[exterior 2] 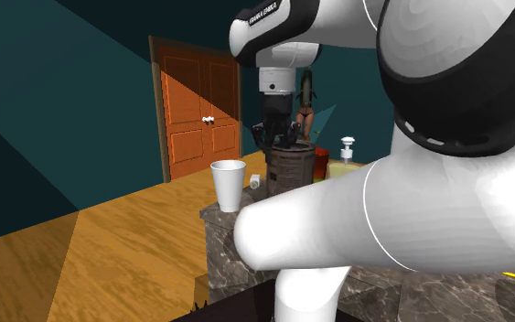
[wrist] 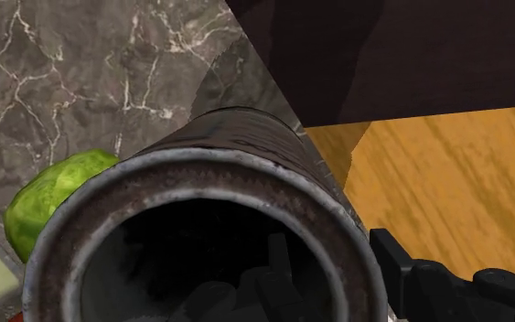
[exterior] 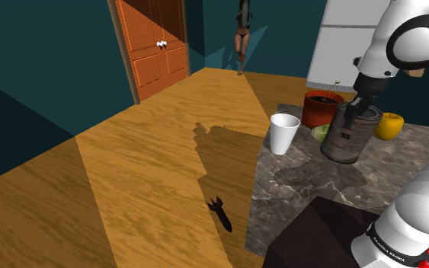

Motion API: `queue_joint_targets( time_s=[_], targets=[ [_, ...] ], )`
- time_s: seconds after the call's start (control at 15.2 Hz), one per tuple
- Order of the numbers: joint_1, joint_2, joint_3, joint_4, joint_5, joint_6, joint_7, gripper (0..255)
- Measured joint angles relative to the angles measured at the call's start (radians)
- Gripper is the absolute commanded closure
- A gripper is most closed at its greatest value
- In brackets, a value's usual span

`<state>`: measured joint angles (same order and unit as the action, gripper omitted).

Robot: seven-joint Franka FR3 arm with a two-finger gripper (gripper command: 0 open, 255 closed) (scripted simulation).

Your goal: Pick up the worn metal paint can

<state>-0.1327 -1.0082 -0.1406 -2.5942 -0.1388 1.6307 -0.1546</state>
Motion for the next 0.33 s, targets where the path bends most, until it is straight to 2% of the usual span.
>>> queue_joint_targets(
  time_s=[0.33],
  targets=[
    [0.005, 0.021, 0.008, 0.074, 0.008, -0.053, -0.001, 255]
  ],
)
